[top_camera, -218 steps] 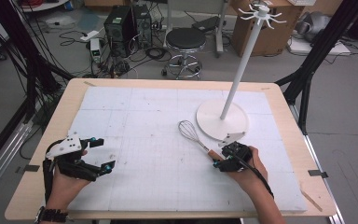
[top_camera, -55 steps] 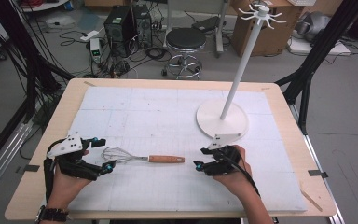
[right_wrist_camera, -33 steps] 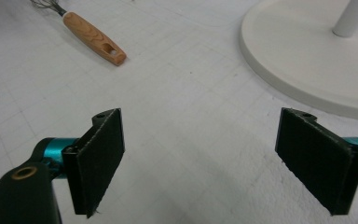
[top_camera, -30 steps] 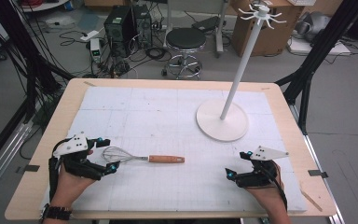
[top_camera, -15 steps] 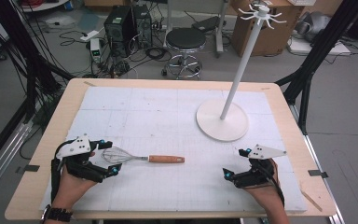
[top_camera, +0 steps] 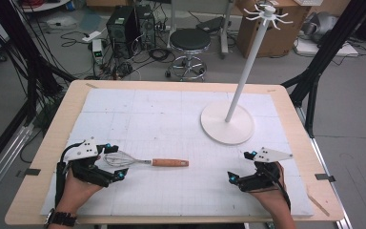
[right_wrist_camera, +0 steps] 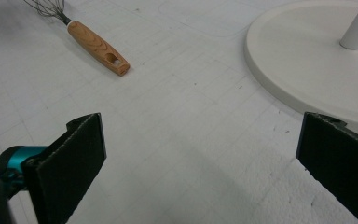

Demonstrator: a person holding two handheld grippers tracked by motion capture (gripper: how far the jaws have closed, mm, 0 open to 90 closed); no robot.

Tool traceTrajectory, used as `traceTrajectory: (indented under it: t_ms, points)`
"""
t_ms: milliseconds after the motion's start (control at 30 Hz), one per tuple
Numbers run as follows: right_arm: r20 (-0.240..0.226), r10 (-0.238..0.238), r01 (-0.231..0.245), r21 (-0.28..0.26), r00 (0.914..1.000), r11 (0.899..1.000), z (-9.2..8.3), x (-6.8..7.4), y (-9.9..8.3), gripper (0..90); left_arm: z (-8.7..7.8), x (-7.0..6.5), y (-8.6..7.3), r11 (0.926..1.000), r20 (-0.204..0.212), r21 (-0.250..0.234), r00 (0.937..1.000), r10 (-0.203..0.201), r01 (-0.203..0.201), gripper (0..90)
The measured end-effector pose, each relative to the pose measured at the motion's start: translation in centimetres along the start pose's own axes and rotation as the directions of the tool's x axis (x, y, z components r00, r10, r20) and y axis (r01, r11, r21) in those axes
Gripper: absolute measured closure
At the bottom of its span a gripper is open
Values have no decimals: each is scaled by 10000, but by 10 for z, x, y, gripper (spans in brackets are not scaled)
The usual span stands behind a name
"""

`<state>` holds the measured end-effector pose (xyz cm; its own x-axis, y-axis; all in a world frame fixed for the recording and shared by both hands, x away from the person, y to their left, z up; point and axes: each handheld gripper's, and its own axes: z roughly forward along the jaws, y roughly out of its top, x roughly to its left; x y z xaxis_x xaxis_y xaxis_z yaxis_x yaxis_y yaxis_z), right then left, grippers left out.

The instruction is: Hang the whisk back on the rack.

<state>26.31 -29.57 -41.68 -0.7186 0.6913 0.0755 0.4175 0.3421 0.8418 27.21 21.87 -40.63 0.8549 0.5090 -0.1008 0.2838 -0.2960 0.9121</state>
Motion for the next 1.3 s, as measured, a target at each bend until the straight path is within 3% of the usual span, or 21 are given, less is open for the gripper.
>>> traceTrajectory:
  t_ms: [300, 367, 533, 767, 833, 900, 967, 1000, 1033, 1100, 1133, 1167, 1200, 1233, 1267, 1300]
  points:
    - [-38, 146, -145, 8, 9999, 9999, -2, -4, -2, 5, 25, -8, 13, 9976, 168, 633, 9995, 264, -275, 99]
    - [-41, 122, -123, -62, 9999, 9999, -3, -5, -1, 5, 31, -9, 17, 9950, 200, 882, 9988, 445, -461, 99]
    - [-84, 155, -157, -131, 9998, 9998, -2, -5, 1, 5, 45, -10, 27, 9905, 504, 1280, 9977, 449, -510, 99]
    - [-75, 135, -136, -134, 9999, 9998, -2, -5, 1, 6, 77, -13, 49, 9658, 734, 2351, 9928, 950, -1098, 100]
    - [-85, 94, -95, -110, 9999, 9999, -2, -5, 1, 5, 86, -12, 52, 9548, 824, 2695, 9909, 1068, -1254, 102]
    - [-102, 101, -102, -86, 9999, 9999, -2, -4, 1, 6, 96, -10, 54, 9383, 807, 3197, 9905, 1114, -1316, 106]
    - [-76, 88, -88, -54, 9999, 9999, -2, -5, 0, 5, 106, -9, 57, 9124, 727, 3867, 9907, 1150, -1343, 113]
    - [-101, 82, -82, -25, 9999, 10000, -2, -5, 0, 6, 106, -9, 57, 9124, 727, 3867, 9907, 1150, -1343, 118]
    - [-95, 134, -134, -24, 9999, 9999, -2, -5, -1, 6, 113, -7, 57, 9071, 903, 3982, 9899, 1090, -1362, 123]
    - [-98, 165, -166, -64, 9998, 9998, -3, -7, -2, 5, 120, -7, 58, 8770, 966, 4565, 9882, 1186, -1499, 142]
    - [-72, 132, -133, -104, 9999, 9999, -4, -7, -2, 6, 120, -7, 58, 8770, 966, 4565, 9882, 1186, -1499, 151]
    - [-68, 177, -177, -104, 9998, 9998, -5, -8, -2, 6, 129, -10, 59, 8460, 1012, 5026, 9840, 1470, -1780, 160]
    - [-60, 157, -158, -123, 9999, 9998, -5, -8, -2, 6, 133, -11, 60, 8282, 1063, 5238, 9799, 1686, -1993, 174]
    - [-59, 158, -159, -166, 9999, 9997, -5, -8, -2, 6, 136, -12, 60, 8178, 1104, 5347, 9771, 1820, -2127, 193]
    - [-66, 192, -193, -158, 9998, 9997, -6, -7, -2, 5, 138, -12, 60, 8163, 1169, 5367, 9770, 1784, -2133, 214]
    - [-69, 172, -173, -147, 9998, 9997, -6, -7, -2, 6, 140, -11, 59, 8055, 1254, 5534, 9773, 1708, -2118, 239]
